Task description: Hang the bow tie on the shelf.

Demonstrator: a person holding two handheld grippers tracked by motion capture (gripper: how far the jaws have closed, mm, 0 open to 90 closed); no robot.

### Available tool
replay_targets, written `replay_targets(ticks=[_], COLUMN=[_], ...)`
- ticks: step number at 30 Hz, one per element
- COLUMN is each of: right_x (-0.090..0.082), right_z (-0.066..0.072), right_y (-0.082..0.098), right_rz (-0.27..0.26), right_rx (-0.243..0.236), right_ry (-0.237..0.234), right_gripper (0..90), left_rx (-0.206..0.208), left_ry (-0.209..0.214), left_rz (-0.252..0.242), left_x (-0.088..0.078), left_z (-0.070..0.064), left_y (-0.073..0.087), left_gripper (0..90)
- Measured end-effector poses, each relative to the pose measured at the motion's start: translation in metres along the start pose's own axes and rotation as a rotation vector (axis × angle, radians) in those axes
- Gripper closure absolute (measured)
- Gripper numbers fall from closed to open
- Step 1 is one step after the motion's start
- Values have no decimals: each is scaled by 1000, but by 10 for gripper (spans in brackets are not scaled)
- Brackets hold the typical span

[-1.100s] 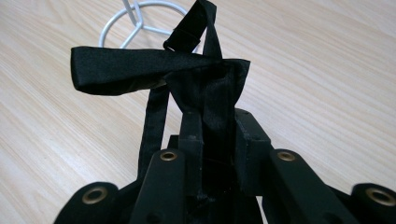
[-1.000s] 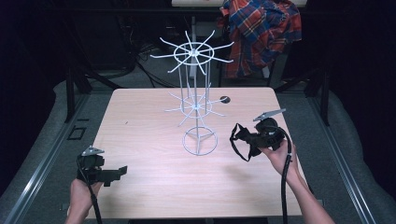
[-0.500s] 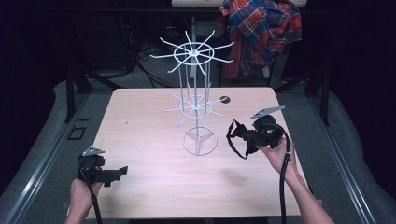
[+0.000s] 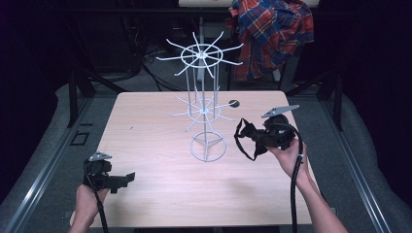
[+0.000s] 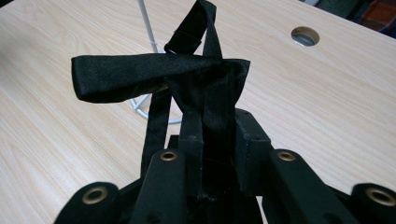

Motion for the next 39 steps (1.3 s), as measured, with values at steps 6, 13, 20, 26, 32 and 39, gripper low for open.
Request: replay_targets(ticks=[6,13,20,26,32,39], right_x=[-3,-9,-12,-16,-14,-7], right_z=[1,5,11,13,15,14], right_y=[-2,-9,-13,-19,-21,-21], right_rz=[-11,-39,-53,-81,-80,-66], right_rx=[12,14,1,-1,2,6], right_ry=[-13,-31,-42,-55,-61,-63], right_gripper=[752,752,752,752,752,751], left_rx=[2,4,7,9,9,9], left_ry=[-1,2,4,3,0,1], left_rz=[4,10,13,17,17,17], left_x=[0,1,1,1,1,1], left_z=[0,-1,-1,0,-1,0], left_y=[1,1,1,2,2,3], left_gripper=[0,0,0,0,0,0])
Point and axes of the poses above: each handheld gripper's, and its own axes: x roughly forward along the jaws, y roughly out of its underside, z roughly to its left, the point moved 6 cm from there along x, roughly forward along the jaws, and after that the axes turned 15 degrees about y, right-handed, at the moved point
